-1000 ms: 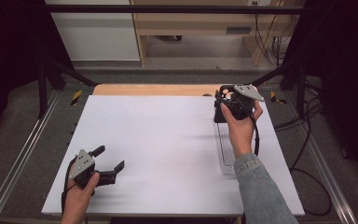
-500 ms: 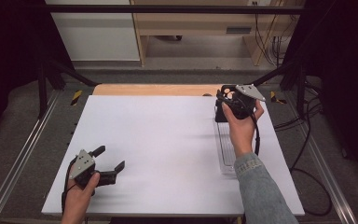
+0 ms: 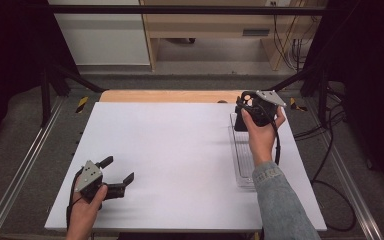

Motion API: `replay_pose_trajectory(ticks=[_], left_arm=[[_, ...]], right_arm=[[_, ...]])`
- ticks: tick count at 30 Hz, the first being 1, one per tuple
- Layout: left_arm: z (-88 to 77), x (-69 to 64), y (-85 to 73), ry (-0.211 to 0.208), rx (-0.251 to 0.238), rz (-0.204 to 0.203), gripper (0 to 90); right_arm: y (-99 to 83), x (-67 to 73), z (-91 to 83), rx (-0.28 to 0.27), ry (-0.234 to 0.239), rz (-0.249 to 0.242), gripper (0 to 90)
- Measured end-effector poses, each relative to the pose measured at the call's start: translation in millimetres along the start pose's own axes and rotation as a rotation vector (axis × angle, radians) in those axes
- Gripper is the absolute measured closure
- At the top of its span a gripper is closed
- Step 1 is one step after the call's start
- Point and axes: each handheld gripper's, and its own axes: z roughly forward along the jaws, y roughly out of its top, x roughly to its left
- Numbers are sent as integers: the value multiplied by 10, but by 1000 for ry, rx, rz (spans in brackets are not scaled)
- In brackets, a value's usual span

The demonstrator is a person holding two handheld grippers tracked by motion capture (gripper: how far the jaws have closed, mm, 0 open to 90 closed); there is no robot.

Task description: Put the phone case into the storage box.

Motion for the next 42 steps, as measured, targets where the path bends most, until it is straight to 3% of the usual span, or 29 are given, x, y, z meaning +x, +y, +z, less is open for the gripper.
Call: replay_pose_trajectory(ticks=[14, 42], left_arm=[[13, 6, -9, 3, -3, -1, 44], [14, 10, -4, 3, -11, 3, 43]], right_arm=[[-125, -61, 263, 53, -30, -16, 145], [-204, -31, 405, 66, -36, -41, 143]])
